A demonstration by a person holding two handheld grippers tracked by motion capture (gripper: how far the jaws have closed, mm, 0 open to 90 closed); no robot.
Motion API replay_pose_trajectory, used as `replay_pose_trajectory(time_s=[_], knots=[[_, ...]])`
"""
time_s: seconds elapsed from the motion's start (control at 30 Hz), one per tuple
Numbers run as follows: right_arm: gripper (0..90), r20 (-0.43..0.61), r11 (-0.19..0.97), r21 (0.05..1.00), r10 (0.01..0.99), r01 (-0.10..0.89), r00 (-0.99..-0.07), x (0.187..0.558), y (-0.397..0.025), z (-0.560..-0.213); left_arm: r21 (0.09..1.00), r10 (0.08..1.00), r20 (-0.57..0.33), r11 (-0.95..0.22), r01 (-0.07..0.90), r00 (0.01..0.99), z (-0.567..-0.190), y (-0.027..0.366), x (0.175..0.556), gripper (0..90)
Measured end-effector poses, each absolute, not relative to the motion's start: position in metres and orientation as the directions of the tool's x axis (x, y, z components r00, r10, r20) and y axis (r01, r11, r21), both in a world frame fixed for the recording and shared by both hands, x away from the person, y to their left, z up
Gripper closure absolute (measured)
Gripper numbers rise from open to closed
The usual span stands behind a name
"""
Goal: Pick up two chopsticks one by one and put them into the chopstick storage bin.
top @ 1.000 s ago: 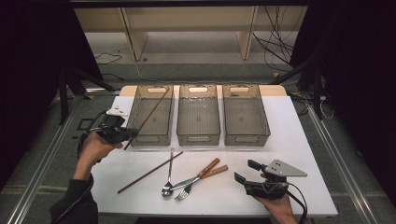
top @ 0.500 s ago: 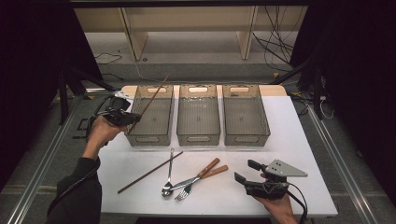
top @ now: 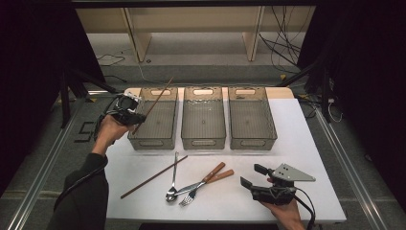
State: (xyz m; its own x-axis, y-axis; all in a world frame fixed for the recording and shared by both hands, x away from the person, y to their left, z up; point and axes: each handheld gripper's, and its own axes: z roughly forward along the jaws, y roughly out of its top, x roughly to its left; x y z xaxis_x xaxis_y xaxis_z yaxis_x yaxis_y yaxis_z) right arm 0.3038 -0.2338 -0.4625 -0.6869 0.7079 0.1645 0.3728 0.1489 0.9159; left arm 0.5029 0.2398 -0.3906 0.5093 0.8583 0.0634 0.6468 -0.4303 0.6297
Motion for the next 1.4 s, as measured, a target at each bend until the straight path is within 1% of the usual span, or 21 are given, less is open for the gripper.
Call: replay_pose_trajectory(time_s=[0.27,0.93,1.03,1.07,1.17,1.27,1.33,1.4], knots=[[27.1,0.165,0.147,0.917,0.708,0.372,-0.687,0.304,-0.234,-0.462,0.609,0.865,0.071,-0.432,0.665,0.497,-0.399,0.240,0.506,84.4],[27.1,0.167,0.146,0.917,0.707,0.372,-0.687,0.304,-0.234,-0.462,0.572,0.881,0.026,-0.401,0.715,0.473,-0.419,0.242,0.508,84.2],[27.1,0.169,0.144,0.916,0.708,0.374,-0.686,0.304,-0.234,-0.462,0.576,0.889,0.016,-0.382,0.723,0.457,-0.420,0.241,0.508,82.8],[27.1,0.169,0.145,0.916,0.707,0.374,-0.686,0.304,-0.234,-0.462,0.576,0.894,0.008,-0.370,0.729,0.448,-0.420,0.241,0.509,78.7],[27.1,0.167,0.146,0.916,0.707,0.373,-0.687,0.304,-0.234,-0.462,0.588,0.905,-0.010,-0.340,0.734,0.426,-0.416,0.241,0.506,56.7],[27.1,0.170,0.144,0.916,0.708,0.375,-0.685,0.304,-0.234,-0.462,0.606,0.914,-0.022,-0.311,0.732,0.406,-0.410,0.242,0.501,45.0],[27.1,0.168,0.144,0.916,0.709,0.374,-0.685,0.304,-0.234,-0.462,0.618,0.913,-0.043,-0.295,0.728,0.407,-0.405,0.242,0.496,40.1],[27.1,0.167,0.144,0.916,0.709,0.374,-0.685,0.304,-0.234,-0.462,0.629,0.907,-0.043,-0.302,0.717,0.419,-0.401,0.240,0.489,35.8]])
